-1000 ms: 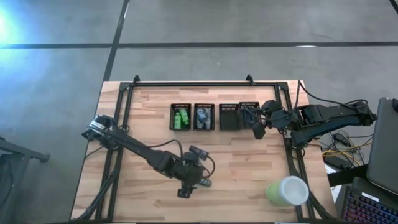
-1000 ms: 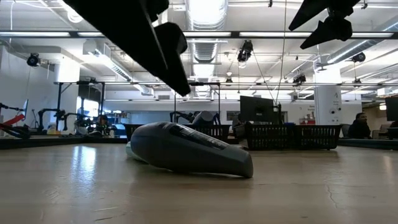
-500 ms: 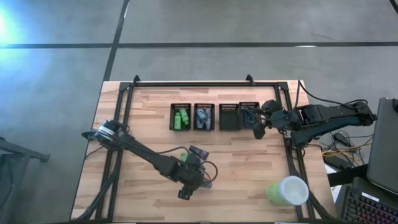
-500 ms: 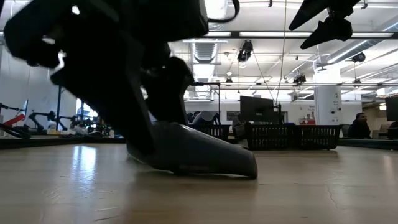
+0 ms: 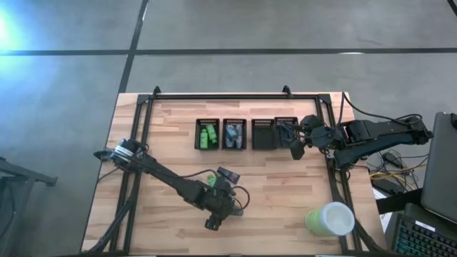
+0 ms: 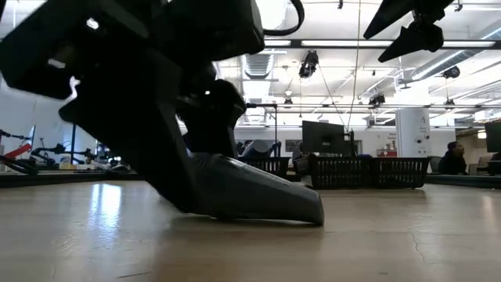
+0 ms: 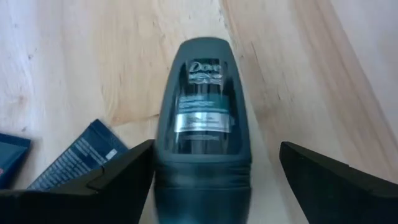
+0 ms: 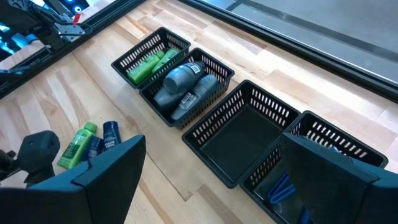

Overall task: Pick & Place Travel size toiletries
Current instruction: Put the roll-on into the center left black basket, then put the shave cream into the center right black basket

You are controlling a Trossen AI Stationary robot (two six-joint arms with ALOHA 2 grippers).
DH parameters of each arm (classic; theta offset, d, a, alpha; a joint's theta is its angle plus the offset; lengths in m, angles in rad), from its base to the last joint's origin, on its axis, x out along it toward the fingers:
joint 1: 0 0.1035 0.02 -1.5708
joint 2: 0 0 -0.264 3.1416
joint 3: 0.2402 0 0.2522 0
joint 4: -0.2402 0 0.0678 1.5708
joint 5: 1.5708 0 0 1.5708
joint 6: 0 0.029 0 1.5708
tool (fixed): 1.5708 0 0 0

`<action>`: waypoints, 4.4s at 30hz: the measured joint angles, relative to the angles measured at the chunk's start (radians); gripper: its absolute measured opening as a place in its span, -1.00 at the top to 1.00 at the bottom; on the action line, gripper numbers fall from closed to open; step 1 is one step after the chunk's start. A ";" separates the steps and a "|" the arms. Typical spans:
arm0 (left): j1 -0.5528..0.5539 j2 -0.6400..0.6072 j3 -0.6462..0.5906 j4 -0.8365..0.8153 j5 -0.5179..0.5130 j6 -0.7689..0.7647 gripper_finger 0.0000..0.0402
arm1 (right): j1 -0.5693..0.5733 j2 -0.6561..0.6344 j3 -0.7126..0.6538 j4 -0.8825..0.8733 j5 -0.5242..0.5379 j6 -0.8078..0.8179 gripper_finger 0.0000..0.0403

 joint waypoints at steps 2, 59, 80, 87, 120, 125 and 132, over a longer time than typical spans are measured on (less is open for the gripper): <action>0.001 0.000 -0.018 0.024 0.002 0.000 -0.71 | 0.000 0.000 0.000 0.000 0.000 0.000 -0.80; 0.460 -0.171 0.169 -0.230 -0.227 -0.774 -0.03 | 0.000 0.000 -0.009 -0.021 0.000 0.000 -0.81; 0.515 -0.053 0.163 -0.067 -0.247 -1.118 -0.03 | 0.000 0.000 -0.059 -0.018 0.002 0.051 -0.81; 0.518 -0.042 0.139 -0.073 -0.306 -1.211 -0.07 | 0.000 0.000 -0.071 -0.019 0.002 0.063 -0.81; 0.524 -0.040 0.104 -0.063 -0.387 -1.270 -0.37 | 0.000 0.000 -0.071 -0.019 0.004 0.041 -0.81; 0.501 -0.048 0.124 -0.064 -0.354 -1.168 -0.43 | 0.000 0.000 -0.071 -0.019 0.003 0.041 -0.81; 0.432 -0.094 0.170 -0.098 -0.337 -0.925 -0.42 | 0.000 0.000 -0.071 -0.012 0.002 0.065 -0.81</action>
